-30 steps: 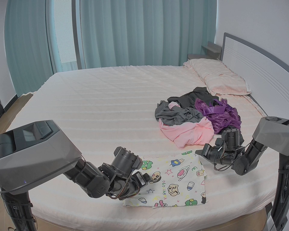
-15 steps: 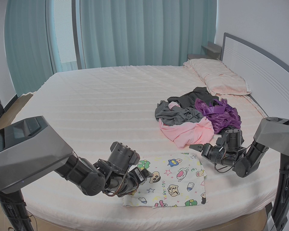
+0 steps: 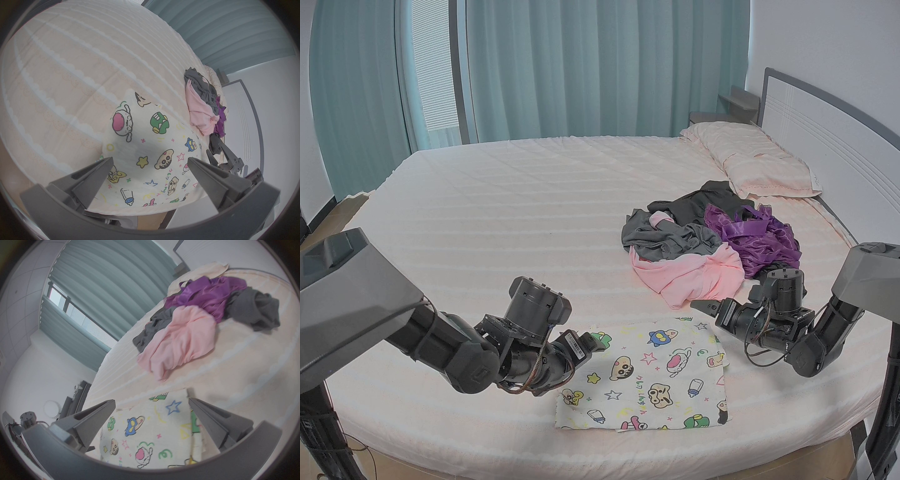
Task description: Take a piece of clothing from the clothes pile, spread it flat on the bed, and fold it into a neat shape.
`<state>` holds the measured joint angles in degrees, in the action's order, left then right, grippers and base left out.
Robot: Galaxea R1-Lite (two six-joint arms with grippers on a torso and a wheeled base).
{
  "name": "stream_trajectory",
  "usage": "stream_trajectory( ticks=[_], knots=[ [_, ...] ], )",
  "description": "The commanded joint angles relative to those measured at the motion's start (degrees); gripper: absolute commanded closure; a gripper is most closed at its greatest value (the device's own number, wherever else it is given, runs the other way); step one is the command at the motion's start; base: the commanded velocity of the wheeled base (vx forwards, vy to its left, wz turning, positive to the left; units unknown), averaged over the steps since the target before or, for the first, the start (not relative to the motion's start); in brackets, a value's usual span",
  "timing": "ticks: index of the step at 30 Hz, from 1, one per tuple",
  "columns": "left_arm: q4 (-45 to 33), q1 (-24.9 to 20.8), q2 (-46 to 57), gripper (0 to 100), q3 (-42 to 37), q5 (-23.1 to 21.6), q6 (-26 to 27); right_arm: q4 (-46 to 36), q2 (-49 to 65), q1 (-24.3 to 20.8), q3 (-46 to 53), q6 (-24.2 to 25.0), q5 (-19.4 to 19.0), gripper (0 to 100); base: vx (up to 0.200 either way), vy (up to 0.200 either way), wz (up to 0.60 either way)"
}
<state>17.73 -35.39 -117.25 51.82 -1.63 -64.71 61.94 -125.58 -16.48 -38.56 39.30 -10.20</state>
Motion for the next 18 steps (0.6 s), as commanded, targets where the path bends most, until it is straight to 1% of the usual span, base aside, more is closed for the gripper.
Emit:
stream_trajectory(
  ticks=[1,2,5,6,7,8,9,10,11,13,15,16,17,18],
  knots=[
    [0.03,3.84,5.8,0,-1.37,0.32,0.11,-0.5,8.15,1.28,2.96,-0.45,4.4,0,0.0,0.0,0.0],
    [0.12,5.95,10.2,0,-2.52,0.32,0.64,-0.77,13.95,1.72,5.69,-0.63,4.58,0,0.0,0.0,0.0],
    [0.2,9.9,17.23,0,-5.5,0.49,4.68,-0.77,22.66,1.89,9.82,-1.51,5.02,0,0.0,0.0,0.0],
    [0.2,10.96,20.39,0,-7.0,0.67,6.0,-0.77,26.08,2.16,11.4,-2.21,5.02,0,0.0,0.0,0.0],
    [0.29,11.22,21.45,0,-7.53,0.67,6.35,-0.77,27.05,2.24,11.84,-2.48,5.02,0,0.0,0.0,0.0],
    [0.29,12.45,27.42,0,-10.07,1.28,7.23,-0.86,32.24,2.51,14.3,-4.06,5.02,0,0.0,0.0,0.0],
    [0.29,12.89,29.8,0,-10.95,1.55,7.49,-0.86,33.99,2.51,15.27,-4.76,5.02,0,0.0,0.0,0.0],
    [0.12,13.5,34.98,0,-12.71,2.25,7.93,-0.86,37.86,2.59,17.2,-6.52,5.02,0,0.0,0.0,0.0],
    [-0.06,13.68,40.17,0,-14.29,3.57,8.55,-0.86,41.46,2.68,19.05,-8.19,5.11,0,0.0,0.0,0.0],
    [-0.15,13.86,46.15,0,-16.31,6.29,10.13,-0.86,45.68,2.77,21.24,-9.95,5.19,0,0.0,0.0,0.0],
    [-0.67,14.03,53.62,0,-18.69,10.42,13.64,-0.86,50.96,2.68,24.58,-12.14,5.19,0,0.0,0.0,0.0],
    [-0.67,14.03,53.62,0,-18.69,10.42,13.64,-0.86,50.96,2.68,24.58,-12.14,5.19,0,0.0,0.0,0.0],
    [-1.73,13.86,60.03,0,-20.62,14.2,17.95,-1.03,55.09,2.68,27.57,-14.61,5.28,0,0.0,0.0,0.0],
    [-2.52,13.68,63.28,0,-21.59,16.22,20.15,-1.12,57.11,2.77,29.24,-16.28,5.28,0,0.0,0.0,0.0]
  ],
)
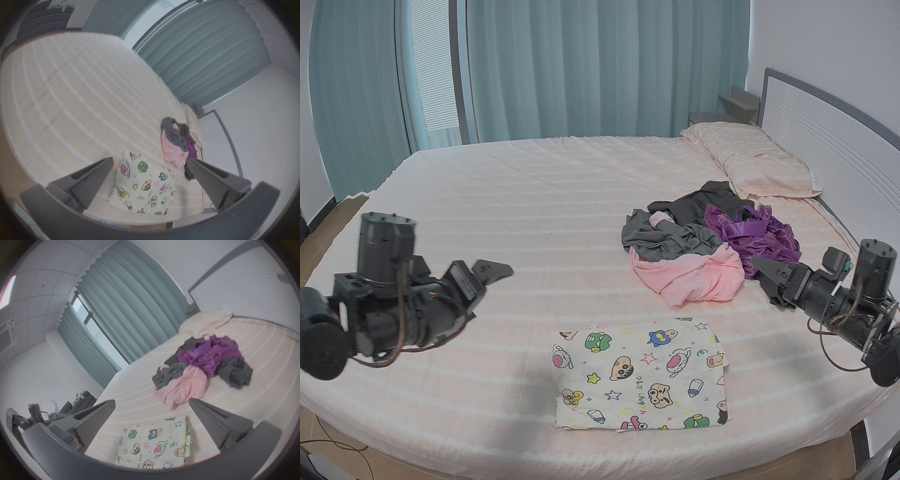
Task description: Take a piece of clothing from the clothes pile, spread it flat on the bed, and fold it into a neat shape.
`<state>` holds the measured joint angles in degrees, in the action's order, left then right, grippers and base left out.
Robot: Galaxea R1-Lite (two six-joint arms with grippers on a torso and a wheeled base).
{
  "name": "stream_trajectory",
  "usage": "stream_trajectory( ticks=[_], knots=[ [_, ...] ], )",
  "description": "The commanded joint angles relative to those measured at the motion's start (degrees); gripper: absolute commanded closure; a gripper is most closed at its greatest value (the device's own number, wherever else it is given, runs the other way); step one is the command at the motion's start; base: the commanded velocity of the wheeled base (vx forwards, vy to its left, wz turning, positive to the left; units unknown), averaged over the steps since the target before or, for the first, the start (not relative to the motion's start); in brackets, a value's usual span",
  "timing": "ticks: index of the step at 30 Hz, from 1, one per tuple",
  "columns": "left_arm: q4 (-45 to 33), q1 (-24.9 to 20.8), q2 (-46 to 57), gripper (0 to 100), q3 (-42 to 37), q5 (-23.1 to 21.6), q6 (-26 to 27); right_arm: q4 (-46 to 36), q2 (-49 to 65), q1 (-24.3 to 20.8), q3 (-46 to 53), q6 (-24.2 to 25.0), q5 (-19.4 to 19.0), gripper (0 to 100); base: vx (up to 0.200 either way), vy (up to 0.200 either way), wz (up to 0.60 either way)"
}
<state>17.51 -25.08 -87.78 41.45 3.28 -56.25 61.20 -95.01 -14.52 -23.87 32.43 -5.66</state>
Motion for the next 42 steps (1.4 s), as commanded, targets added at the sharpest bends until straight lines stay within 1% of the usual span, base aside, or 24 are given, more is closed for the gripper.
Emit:
stream_trajectory(
  ticks=[1,4,5,7,9,10,12,15,17,18,19,20,22,23,25,27,28,30,32,33,35,36,38,42],
  knots=[
    [-3.0,3.19,36.37,0,-11.92,12.89,13.36,-0.46,28.22,0.9,15.87,-10.45,0.73,0,0.0,0.0,0.0],
    [-5.38,3.1,43.22,0,-13.76,17.99,17.66,-0.55,33.4,2.57,20.0,-12.21,1.0,0,0.0,0.0,0.0],
    [-5.38,3.1,43.22,0,-13.76,17.99,17.66,-0.55,33.4,2.57,20.0,-12.21,1.0,0,0.0,0.0,0.0],
    [-6.61,3.19,49.2,0,-15.78,23.7,23.11,-1.08,37.97,4.15,22.46,-12.39,1.09,0,0.0,0.0,0.0],
    [-6.61,3.19,51.4,0,-16.84,25.64,25.57,-1.96,39.47,5.11,23.25,-12.39,1.09,0,0.0,0.0,0.0],
    [-6.61,3.28,54.39,0,-18.6,27.75,29.53,-4.42,41.66,6.08,23.87,-12.56,1.09,0,0.0,0.0,0.0],
    [-6.43,3.45,58.25,0,-20.71,30.29,34.8,-9.34,46.23,7.05,23.87,-12.65,1.09,0,0.0,0.0,0.0],
    [-6.26,4.25,62.74,0,-22.55,32.76,41.13,-16.02,53.97,7.66,23.87,-14.23,1.0,0,0.0,0.0,0.0],
    [-6.26,5.21,63.7,0,-23.25,33.2,42.71,-18.83,56.43,7.66,23.87,-15.64,1.0,0,0.0,0.0,0.0],
    [-6.26,7.94,65.2,0,-24.4,33.28,45.09,-24.19,61.26,7.75,23.69,-18.28,1.09,0,0.0,0.0,0.0],
    [-6.26,9.08,65.99,0,-24.92,33.28,46.23,-26.83,63.46,7.84,23.61,-19.16,1.17,0,0.0,0.0,0.0],
    [-6.26,9.26,66.16,0,-25.01,33.28,46.32,-27.27,63.9,7.84,23.61,-19.24,1.17,0,0.0,0.0,0.0],
    [-6.08,11.28,68.71,0,-26.77,33.28,49.83,-35.36,69.44,8.98,22.55,-20.83,1.17,0,0.0,0.0,0.0],
    [-6.08,11.45,69.06,0,-26.95,33.28,50.18,-36.06,69.88,9.16,22.11,-20.83,1.17,0,0.0,0.0,0.0],
    [-5.99,13.47,73.9,0,-27.74,33.28,53.0,-42.3,73.22,12.23,18.95,-20.91,2.32,0,0.0,0.0,0.0],
    [-5.99,13.56,74.16,0,-27.74,33.28,53.26,-42.74,73.48,12.41,18.86,-20.91,2.4,0,0.0,0.0,0.0],
    [-5.99,16.46,78.73,0,-29.41,33.28,57.21,-48.63,77.79,14.96,17.98,-23.46,2.76,0,0.0,0.0,0.0],
    [-5.99,19.01,81.9,0,-31.43,33.11,59.94,-51.79,80.34,15.22,18.24,-26.27,2.76,0,0.0,0.0,0.0],
    [-5.82,20.68,82.77,0,-32.66,33.11,60.55,-53.99,82.18,15.13,18.42,-28.21,2.76,0,0.0,0.0,0.0],
    [-5.82,23.14,83.57,0,-33.27,32.84,60.64,-56.19,84.29,15.13,18.51,-29.26,2.93,0,0.0,0.0,0.0],
    [-5.9,25.16,84.71,0,-34.15,31.7,60.82,-58.91,86.49,15.13,18.51,-29.61,3.02,0,0.0,0.0,0.0],
    [-5.9,25.16,84.71,0,-34.15,31.7,60.82,-58.91,86.49,15.13,18.51,-29.61,3.02,0,0.0,0.0,0.0],
    [-5.82,25.87,85.94,0,-35.56,30.12,61.52,-62.95,90.97,15.31,18.86,-31.02,3.02,0,0.0,0.0,0.0],
    [-5.55,25.43,87.26,0,-38.37,29.86,61.52,-66.91,95.01,14.52,20.27,-33.75,3.55,0,0.0,0.0,0.0]
  ],
)
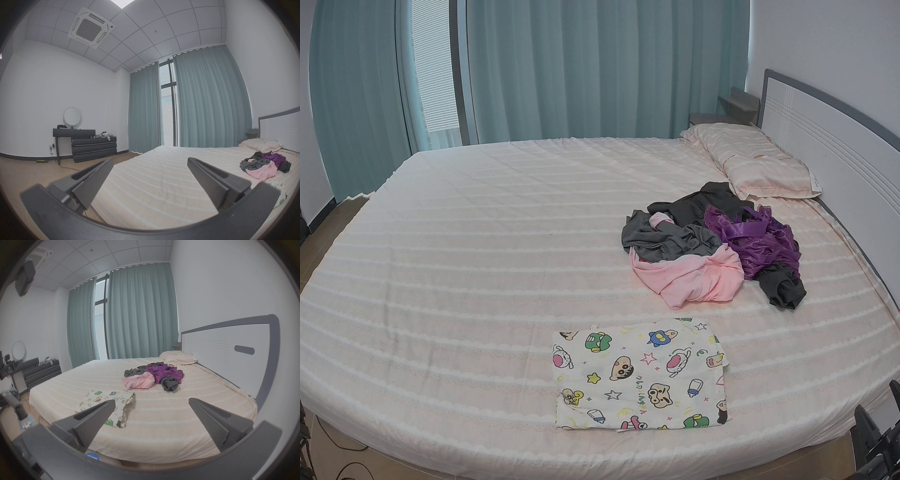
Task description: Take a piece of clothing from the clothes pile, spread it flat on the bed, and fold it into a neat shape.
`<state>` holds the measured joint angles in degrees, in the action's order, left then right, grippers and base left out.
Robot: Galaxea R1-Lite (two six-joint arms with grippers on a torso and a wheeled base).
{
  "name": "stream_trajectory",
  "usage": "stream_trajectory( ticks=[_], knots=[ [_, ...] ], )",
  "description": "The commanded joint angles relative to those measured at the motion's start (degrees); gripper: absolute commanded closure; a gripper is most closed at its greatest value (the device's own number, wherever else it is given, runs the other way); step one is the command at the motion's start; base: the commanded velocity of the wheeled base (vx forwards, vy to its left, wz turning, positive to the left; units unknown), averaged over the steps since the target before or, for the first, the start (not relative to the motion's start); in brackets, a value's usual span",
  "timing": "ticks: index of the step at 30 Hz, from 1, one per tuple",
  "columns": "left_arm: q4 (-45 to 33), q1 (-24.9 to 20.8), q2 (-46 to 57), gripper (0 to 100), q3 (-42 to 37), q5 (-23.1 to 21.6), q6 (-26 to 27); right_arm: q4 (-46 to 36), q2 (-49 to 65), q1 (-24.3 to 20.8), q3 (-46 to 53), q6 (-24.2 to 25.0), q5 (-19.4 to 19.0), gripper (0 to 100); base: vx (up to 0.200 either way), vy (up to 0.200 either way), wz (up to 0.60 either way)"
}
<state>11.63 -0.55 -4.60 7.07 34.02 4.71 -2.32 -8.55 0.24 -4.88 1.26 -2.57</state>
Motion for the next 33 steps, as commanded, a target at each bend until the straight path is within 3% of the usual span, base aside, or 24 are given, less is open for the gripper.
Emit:
stream_trajectory(
  ticks=[1,7,12,16,17,19,20,21,29,33],
  knots=[
    [0.32,0.9,4.07,0,-3.99,-0.89,0.57,-3.4,8.55,-0.24,1.27,-2.57,0.46,0,0.0,0.0,0.0],
    [6.04,0.72,4.6,0,-7.07,-2.82,0.92,1.7,8.46,-0.24,4.52,-4.07,0.73,0,0.0,0.0,0.0],
    [6.39,0.72,4.6,0,-7.07,-16.71,0.48,2.23,8.55,-0.24,4.88,-3.28,0.2,0,0.0,0.0,0.0],
    [0.32,0.64,4.6,0,-7.07,-20.58,0.39,2.23,8.55,-0.24,4.88,-3.1,0.2,0,0.0,0.0,0.0],
    [-6.97,0.64,4.6,0,-7.07,-20.75,-0.31,2.14,8.55,-0.24,4.88,-3.01,0.2,0,0.0,0.0,0.0],
    [-8.99,0.64,4.6,0,-7.07,-23.13,-3.12,2.14,8.55,-0.24,4.88,-2.93,0.29,0,0.0,0.0,0.0],
    [-7.15,0.64,4.6,0,-7.07,-27.96,-8.05,2.14,8.55,-0.24,4.88,-2.75,0.37,0,0.0,0.0,0.0],
    [-7.06,0.64,4.6,0,-7.07,-29.28,-9.1,2.05,8.55,-0.24,4.88,-2.49,0.37,0,0.0,0.0,0.0],
    [-7.59,0.64,4.6,0,-7.07,-28.4,-3.12,2.05,8.55,-0.33,4.88,-1.96,0.46,0,0.0,0.0,0.0],
    [-7.5,0.64,4.6,0,-7.07,-23.74,-3.12,2.14,8.55,-0.33,4.88,-1.08,0.73,0,0.0,0.0,0.0]
  ],
)
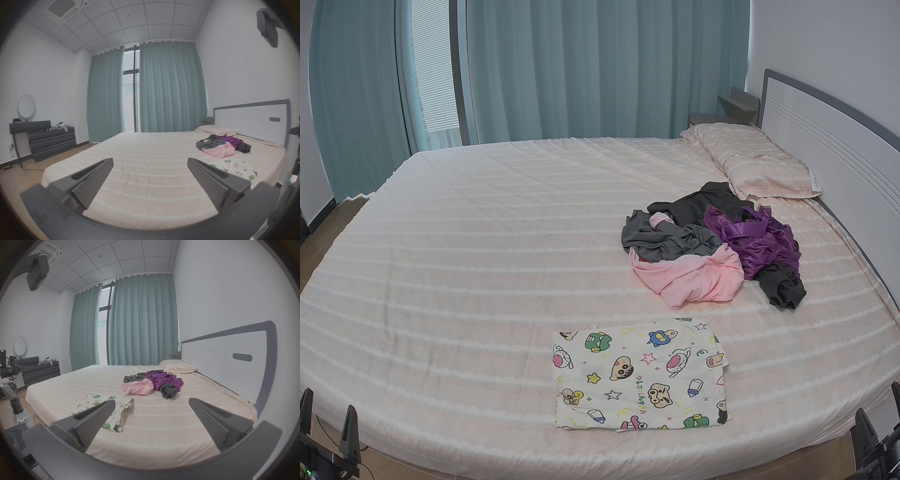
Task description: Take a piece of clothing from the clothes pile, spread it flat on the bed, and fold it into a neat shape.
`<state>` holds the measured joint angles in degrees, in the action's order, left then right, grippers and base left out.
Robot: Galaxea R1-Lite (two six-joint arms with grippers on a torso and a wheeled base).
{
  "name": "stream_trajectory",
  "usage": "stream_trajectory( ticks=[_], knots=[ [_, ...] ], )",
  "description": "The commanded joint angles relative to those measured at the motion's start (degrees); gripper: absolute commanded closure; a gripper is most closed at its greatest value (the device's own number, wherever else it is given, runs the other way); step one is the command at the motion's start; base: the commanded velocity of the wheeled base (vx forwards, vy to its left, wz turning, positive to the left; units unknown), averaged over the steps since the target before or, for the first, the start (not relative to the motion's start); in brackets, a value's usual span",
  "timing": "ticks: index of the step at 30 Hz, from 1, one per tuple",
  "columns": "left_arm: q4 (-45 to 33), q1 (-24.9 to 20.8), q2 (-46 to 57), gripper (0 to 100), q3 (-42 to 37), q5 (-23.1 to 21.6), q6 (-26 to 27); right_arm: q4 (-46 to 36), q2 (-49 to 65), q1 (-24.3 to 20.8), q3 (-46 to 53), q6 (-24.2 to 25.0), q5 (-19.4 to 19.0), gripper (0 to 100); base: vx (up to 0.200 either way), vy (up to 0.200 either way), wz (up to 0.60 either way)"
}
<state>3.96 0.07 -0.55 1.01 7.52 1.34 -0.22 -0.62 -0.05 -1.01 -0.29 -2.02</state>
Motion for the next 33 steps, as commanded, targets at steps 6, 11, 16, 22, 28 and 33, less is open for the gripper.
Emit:
stream_trajectory(
  ticks=[6,11,16,22,28,33],
  knots=[
    [-0.18,0.01,0.55,0,-1.01,10.85,0.5,0.04,0.62,-0.04,1.01,0.56,0.18,0,0.0,0.0,0.0],
    [-0.97,0.01,0.55,0,-1.01,3.46,-3.89,0.04,0.62,-0.04,1.01,0.03,0.18,0,0.0,0.0,0.0],
    [-3.61,0.01,0.55,0,-1.01,-3.48,-1.25,0.04,0.53,-0.04,1.01,0.12,0.18,0,0.0,0.0,0.0],
    [-3.61,0.01,0.55,0,-1.01,-3.3,-1.78,0.04,0.62,-0.04,1.01,-0.06,0.18,0,0.0,0.0,0.0],
    [-3.61,0.01,0.55,0,-1.01,-3.21,-1.78,0.04,0.62,-0.04,1.01,0.03,0.27,0,0.0,0.0,0.0],
    [-3.61,0.01,0.55,0,-1.01,-3.04,-2.04,0.04,0.62,-0.04,1.01,0.12,0.27,0,0.0,0.0,0.0]
  ],
)
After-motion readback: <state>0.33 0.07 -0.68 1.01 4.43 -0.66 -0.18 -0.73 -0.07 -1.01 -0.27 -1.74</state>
